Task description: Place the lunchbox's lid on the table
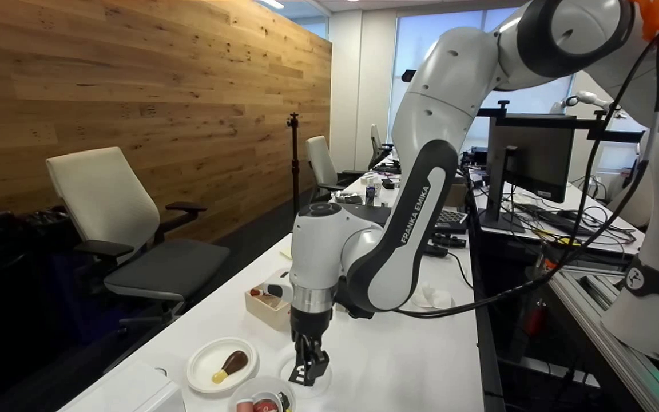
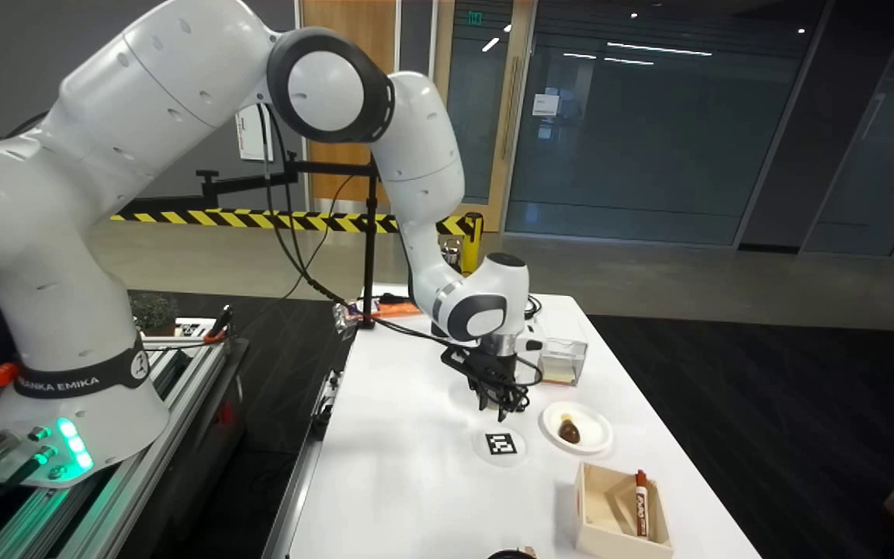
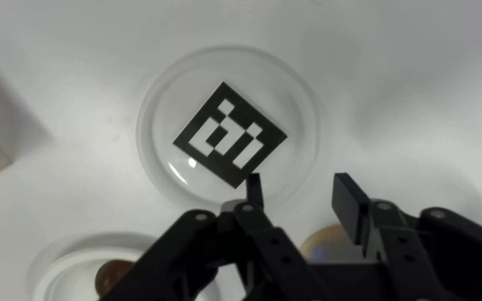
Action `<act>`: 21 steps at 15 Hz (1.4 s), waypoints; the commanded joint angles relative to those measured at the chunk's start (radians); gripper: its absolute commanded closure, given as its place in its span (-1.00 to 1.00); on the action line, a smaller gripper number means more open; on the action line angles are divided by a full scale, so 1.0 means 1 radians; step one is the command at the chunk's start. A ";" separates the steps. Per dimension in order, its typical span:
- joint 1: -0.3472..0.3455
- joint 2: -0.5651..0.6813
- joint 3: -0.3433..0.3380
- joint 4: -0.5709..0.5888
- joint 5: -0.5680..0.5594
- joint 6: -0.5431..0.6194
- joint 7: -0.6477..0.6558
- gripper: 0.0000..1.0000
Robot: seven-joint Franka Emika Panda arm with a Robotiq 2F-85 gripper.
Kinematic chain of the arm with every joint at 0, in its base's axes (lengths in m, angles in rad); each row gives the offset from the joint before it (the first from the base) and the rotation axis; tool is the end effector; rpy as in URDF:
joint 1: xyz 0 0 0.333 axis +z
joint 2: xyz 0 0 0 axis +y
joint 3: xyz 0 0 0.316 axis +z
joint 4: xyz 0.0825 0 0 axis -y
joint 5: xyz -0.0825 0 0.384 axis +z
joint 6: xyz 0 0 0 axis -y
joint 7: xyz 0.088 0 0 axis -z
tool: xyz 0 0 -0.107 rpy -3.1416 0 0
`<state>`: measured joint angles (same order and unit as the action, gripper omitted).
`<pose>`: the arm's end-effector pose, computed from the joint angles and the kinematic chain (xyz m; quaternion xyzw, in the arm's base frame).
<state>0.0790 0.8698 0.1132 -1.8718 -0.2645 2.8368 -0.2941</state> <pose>0.6044 0.1306 0.0575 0.9397 0.3378 0.0537 0.0067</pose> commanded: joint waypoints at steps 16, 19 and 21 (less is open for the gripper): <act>-0.298 -0.732 -0.001 -0.408 0.419 -0.117 -0.139 -1.00; -0.284 -0.800 -0.063 -0.424 0.390 -0.081 -0.187 -1.00; -0.268 -0.842 -0.087 -0.450 0.387 -0.039 -0.204 -1.00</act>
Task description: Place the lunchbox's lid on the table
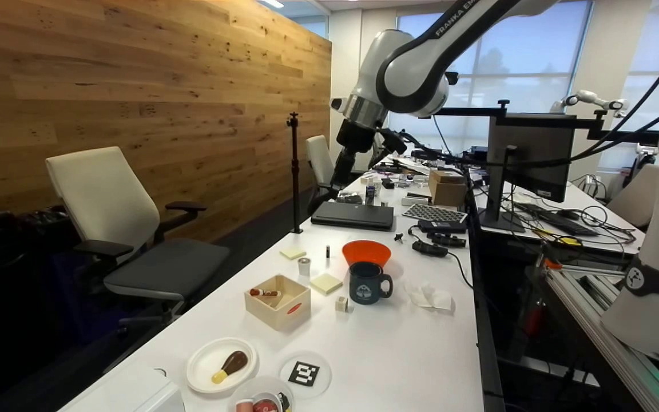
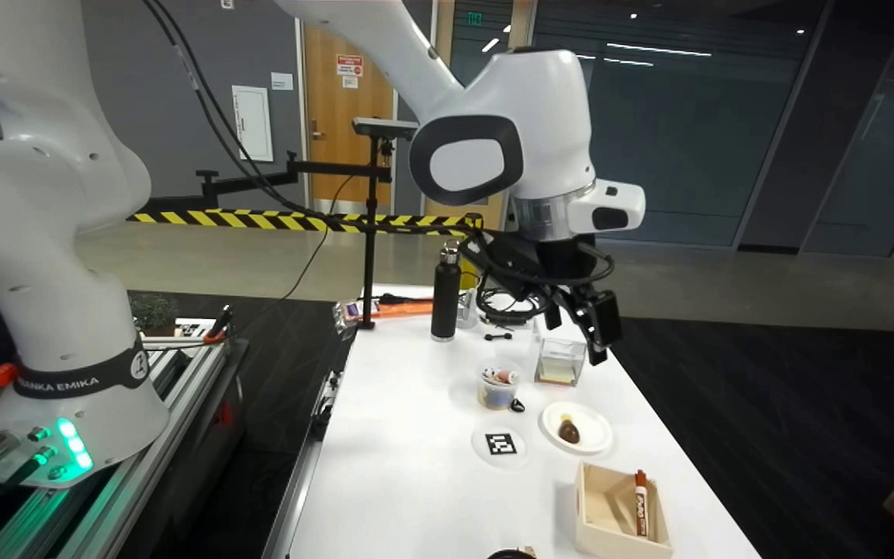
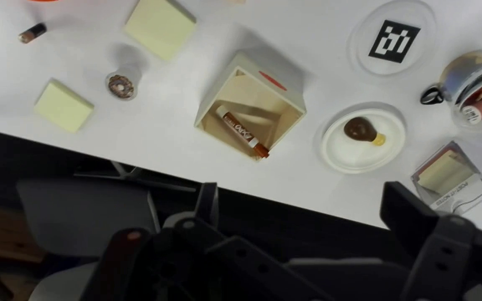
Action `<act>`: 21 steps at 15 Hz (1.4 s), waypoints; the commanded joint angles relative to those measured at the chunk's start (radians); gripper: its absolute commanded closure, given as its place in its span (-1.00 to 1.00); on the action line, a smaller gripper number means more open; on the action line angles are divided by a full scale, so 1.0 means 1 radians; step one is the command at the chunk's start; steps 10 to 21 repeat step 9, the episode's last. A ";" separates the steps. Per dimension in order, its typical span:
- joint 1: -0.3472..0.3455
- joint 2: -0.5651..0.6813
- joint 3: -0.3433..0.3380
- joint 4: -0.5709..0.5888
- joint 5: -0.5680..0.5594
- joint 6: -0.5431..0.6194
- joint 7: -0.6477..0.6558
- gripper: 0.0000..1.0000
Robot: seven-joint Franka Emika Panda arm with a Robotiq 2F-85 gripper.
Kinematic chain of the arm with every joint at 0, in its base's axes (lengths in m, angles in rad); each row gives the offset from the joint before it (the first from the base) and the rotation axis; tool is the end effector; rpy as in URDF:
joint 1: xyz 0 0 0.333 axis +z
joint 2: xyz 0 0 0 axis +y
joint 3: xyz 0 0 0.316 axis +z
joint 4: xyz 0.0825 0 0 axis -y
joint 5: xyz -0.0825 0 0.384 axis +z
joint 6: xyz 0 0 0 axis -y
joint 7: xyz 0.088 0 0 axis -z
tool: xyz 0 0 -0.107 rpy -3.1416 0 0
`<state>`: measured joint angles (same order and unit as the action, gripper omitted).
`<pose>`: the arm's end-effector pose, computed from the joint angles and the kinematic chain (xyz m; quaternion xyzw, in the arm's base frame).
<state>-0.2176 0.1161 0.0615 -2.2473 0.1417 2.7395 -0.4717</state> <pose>0.5599 -0.0941 0.3544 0.9769 0.0950 0.1905 0.0168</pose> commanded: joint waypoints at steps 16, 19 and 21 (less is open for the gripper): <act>0.052 -0.154 -0.029 -0.160 -0.015 0.151 0.003 -1.00; 0.052 -0.154 -0.029 -0.160 -0.015 0.151 0.003 -1.00; 0.052 -0.154 -0.029 -0.160 -0.015 0.151 0.003 -1.00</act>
